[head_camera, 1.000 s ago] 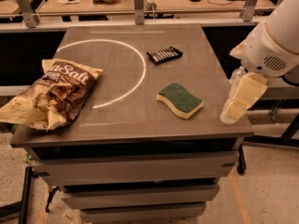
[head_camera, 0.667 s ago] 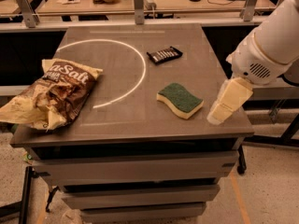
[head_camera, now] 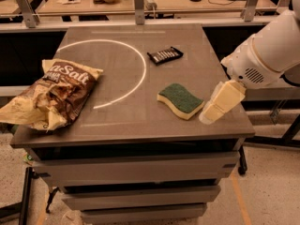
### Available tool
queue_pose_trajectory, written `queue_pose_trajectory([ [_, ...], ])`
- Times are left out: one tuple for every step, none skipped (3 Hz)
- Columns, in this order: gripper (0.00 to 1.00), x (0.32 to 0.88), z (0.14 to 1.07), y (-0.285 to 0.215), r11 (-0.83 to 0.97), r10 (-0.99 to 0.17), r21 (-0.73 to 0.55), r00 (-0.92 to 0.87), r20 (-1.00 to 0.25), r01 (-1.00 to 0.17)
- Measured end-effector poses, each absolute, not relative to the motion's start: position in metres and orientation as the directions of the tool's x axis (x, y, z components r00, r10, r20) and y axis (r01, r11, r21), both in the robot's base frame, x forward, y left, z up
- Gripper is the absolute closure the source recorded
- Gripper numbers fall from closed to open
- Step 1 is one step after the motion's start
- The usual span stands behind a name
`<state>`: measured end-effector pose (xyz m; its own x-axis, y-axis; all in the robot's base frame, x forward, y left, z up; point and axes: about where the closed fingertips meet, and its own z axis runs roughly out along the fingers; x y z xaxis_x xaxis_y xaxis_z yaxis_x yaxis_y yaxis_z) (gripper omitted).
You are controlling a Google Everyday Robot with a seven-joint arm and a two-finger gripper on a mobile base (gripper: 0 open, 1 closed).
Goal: Move sponge near brown chip bag
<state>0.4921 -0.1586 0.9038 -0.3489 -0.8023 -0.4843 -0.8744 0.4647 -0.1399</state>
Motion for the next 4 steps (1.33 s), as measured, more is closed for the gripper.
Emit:
queue_pose_trajectory([
  [0.0, 0.5, 0.892, -0.155, 0.505, -0.775, -0.137, -0.377, -0.507, -0.852],
  [0.0, 0.515, 0.874, -0.147, 0.537, -0.726, -0.101, -0.398, -0.561, -0.838],
  [0.0, 0.52, 0.855, -0.129, 0.514, -0.708, -0.048, -0.392, -0.587, -0.857],
  [0.0, 0.52, 0.836, -0.11, 0.48, -0.702, 0.008, -0.39, -0.596, -0.877],
])
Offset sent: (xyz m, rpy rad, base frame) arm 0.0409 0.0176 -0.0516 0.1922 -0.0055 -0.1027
